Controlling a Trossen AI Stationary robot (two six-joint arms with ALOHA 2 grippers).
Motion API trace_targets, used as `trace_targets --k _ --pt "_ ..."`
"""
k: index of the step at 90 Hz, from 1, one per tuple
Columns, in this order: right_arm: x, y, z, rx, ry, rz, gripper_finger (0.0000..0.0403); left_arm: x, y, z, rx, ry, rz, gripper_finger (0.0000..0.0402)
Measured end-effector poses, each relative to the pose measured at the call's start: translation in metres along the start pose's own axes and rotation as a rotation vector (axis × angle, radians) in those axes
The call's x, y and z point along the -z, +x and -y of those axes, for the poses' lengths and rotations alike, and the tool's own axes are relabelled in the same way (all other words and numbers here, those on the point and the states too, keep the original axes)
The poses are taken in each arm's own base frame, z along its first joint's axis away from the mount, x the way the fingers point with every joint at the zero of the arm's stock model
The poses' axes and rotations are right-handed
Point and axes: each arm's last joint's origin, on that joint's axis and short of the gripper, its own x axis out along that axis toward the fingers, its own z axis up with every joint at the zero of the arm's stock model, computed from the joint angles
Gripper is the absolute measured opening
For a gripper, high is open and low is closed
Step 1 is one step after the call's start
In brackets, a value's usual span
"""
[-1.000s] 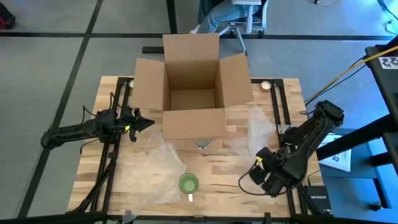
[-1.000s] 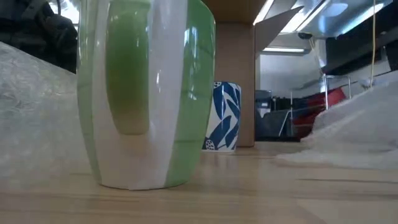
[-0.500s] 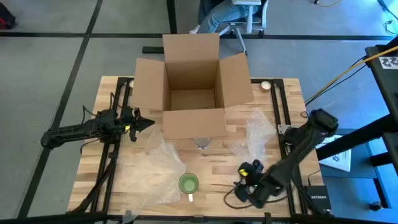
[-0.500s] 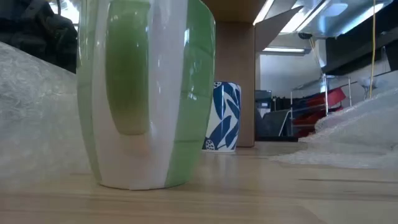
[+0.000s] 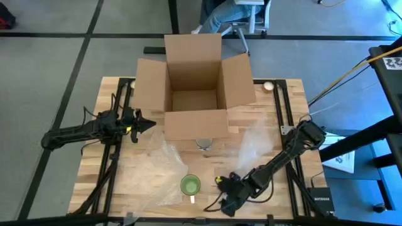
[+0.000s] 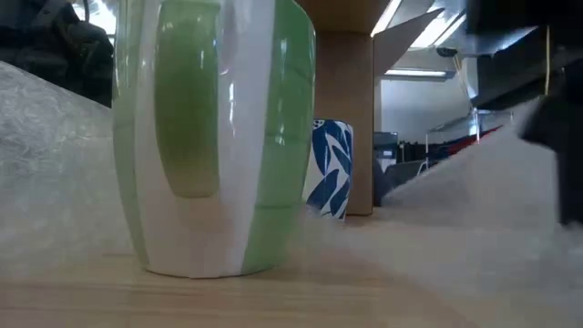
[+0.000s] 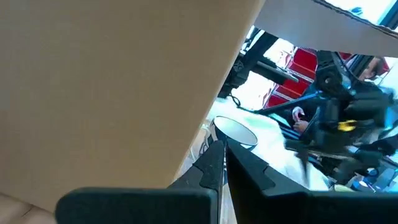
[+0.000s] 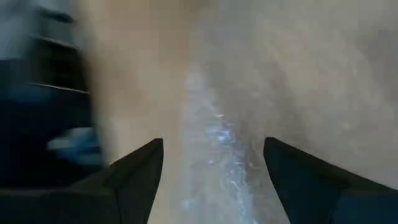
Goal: Wrap mug
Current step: Prepare the right transparent bubble wrap
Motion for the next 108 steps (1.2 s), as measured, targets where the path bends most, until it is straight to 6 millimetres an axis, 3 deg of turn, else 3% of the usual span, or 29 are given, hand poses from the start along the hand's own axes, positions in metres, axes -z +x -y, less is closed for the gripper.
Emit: trace_targets --k 10,26,36,45,62,78,87,96,108 --pt "-0.012 -0.026 -0.013 0.01 -0.055 0.006 0.0264 0.0 0.0 0.0 0.0 0.0 0.0 0.0" --pt "-0.014 -0.085 -0.014 0.253 -0.09 0.065 0.0264 0.0 0.0 0.0 0.0 0.0 0.0 0.0" --pt "-0.009 -0.115 -0.003 0.426 -0.088 0.166 0.0264 0.0 0.0 0.0 -0.001 0.003 0.0 0.0" --pt "-0.002 -0.13 0.022 0.598 0.012 0.156 0.0264 0.0 0.0 0.0 0.0 0.004 0.0 0.0" --pt "0.011 -0.135 0.084 0.833 0.315 0.194 0.0264 0.0 0.0 0.0 -0.001 0.006 -0.003 0.0" --pt "0.03 -0.126 0.137 0.775 0.556 0.197 0.0264 0.0 0.0 0.0 -0.003 0.007 -0.004 0.0" --pt "0.043 -0.11 0.16 0.64 0.661 0.135 0.0264 0.001 0.0 0.0 -0.003 0.003 -0.004 0.0" --pt "0.048 -0.104 0.17 0.536 0.674 0.124 0.0264 0.001 0.0 0.0 -0.003 0.005 -0.004 0.0" --pt "0.036 -0.121 0.158 0.458 0.637 0.186 0.0264 0.001 0.0 0.0 -0.003 0.002 -0.005 0.0"
